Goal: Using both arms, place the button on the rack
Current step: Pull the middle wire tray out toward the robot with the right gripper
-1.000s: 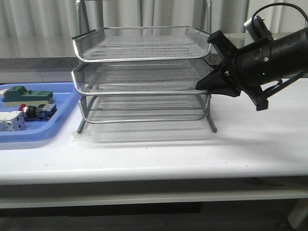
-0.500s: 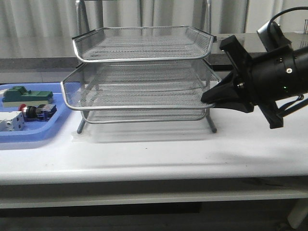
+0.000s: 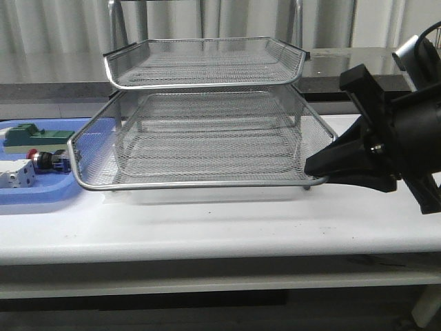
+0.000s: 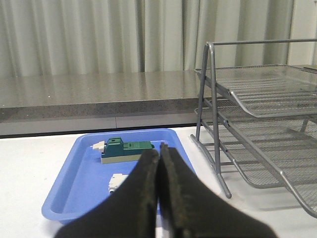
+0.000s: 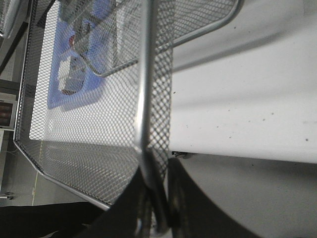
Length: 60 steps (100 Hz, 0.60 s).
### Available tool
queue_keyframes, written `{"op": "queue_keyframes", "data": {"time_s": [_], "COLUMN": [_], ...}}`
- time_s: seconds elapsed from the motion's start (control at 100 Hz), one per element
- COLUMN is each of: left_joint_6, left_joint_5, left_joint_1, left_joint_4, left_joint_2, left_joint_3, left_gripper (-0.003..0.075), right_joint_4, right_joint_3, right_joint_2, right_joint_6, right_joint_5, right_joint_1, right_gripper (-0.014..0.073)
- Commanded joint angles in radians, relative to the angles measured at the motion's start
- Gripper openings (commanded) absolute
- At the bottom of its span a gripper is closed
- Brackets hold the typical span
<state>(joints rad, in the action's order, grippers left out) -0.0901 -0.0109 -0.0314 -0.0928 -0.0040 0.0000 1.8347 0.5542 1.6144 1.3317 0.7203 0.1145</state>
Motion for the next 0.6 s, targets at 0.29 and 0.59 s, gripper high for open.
{"op": "queue_keyframes", "data": {"time_s": [0.29,0.59], "left_joint_6": [-0.011,-0.011], "left_joint_5": [0.082,0.082], "left_joint_1": [0.002,0.002], "left_joint_4": [0.004,0.004], "left_joint_2": [-0.035,-0.035], "left_joint_3": [0.047,0.047], "left_gripper": [-0.0020,-0.0020], "right_joint_4": [0.087,0.089], "right_joint_3": [0.001,0.001], "right_joint_2": [-0.027,-0.054], "right_joint_6": [0.014,0.014], "right_joint_5": [0.032,0.046], "right_joint_1": [0.001,0.001], "right_gripper": [0.0269,0.0559]}}
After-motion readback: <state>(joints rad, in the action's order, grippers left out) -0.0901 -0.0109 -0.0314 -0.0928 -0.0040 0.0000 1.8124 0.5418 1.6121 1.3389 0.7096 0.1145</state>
